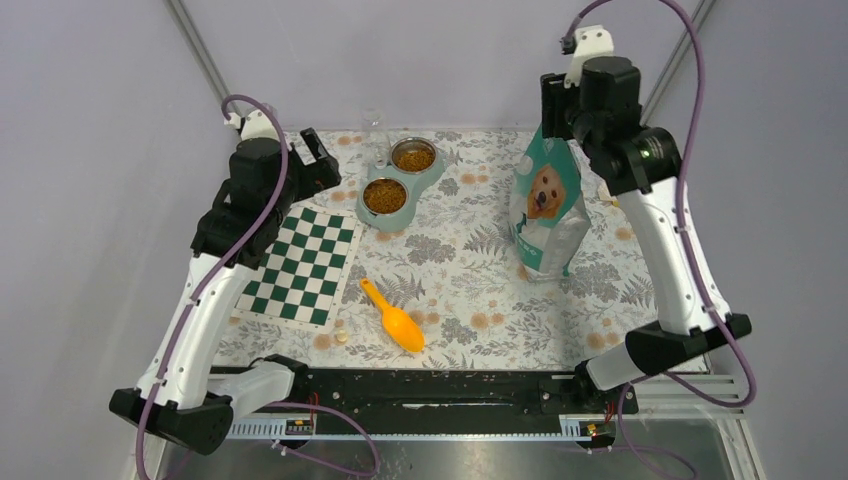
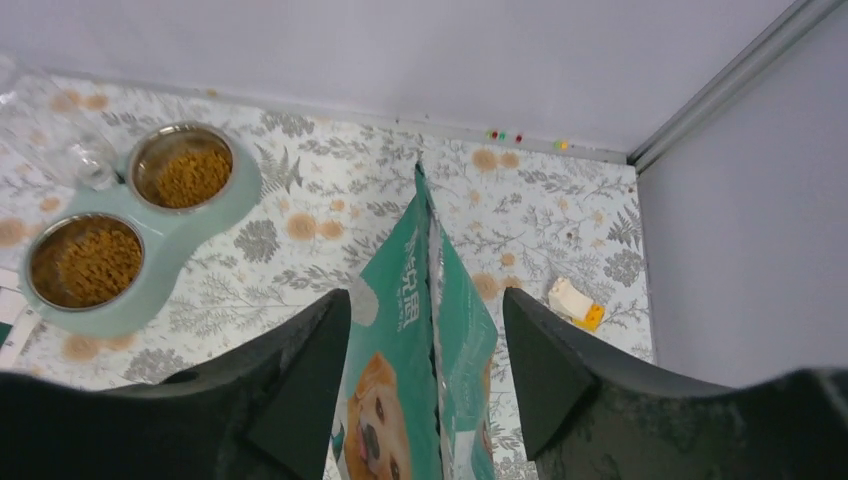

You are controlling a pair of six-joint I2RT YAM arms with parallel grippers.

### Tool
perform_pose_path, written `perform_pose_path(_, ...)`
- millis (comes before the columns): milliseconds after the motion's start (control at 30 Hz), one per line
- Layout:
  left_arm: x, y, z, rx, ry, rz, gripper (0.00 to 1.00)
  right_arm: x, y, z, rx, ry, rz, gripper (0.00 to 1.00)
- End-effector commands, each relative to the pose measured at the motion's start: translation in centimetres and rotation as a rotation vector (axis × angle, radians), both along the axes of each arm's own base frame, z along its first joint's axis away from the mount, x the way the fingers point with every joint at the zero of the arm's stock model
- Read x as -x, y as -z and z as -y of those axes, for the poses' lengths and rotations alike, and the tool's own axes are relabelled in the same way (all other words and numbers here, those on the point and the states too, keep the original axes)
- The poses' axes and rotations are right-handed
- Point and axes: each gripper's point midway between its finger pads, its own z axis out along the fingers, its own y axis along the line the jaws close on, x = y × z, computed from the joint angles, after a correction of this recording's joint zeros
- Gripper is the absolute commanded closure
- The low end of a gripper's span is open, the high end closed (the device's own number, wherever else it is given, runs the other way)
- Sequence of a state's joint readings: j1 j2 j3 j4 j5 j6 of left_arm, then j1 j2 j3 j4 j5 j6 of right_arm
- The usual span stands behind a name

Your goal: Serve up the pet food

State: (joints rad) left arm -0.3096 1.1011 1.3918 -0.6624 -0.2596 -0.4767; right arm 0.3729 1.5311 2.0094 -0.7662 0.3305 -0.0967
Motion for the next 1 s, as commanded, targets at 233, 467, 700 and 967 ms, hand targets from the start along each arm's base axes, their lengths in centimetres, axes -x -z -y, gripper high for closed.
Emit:
perform_pose_path(233, 4.0, -1.7, -2.2, -0.078, -0.006, -0.010, 0.01, 7.5, -6.5, 2.2, -0.266, 0.051, 0.210, 0.31)
perform_pose_path(467, 8.6, -0.1, -3.1, -0.060, 0.005, -0.062, 0.01, 15.7, -4.5, 8.0, -0.310, 0.219, 0.284, 0.24)
perform_pose_path(700, 12.2, 3.9, -2.9, -0.017, 0.053, -0.125, 0.01, 22.1, 1.5, 13.0, -0.314, 0.402, 0.290, 0.00)
perform_pose_path(967, 14.4, 5.5, -3.2, -0.001, 0.065, -0.146, 0.01, 26.8, 3.2, 16.7, -0.357, 0.526, 0.394, 0.00)
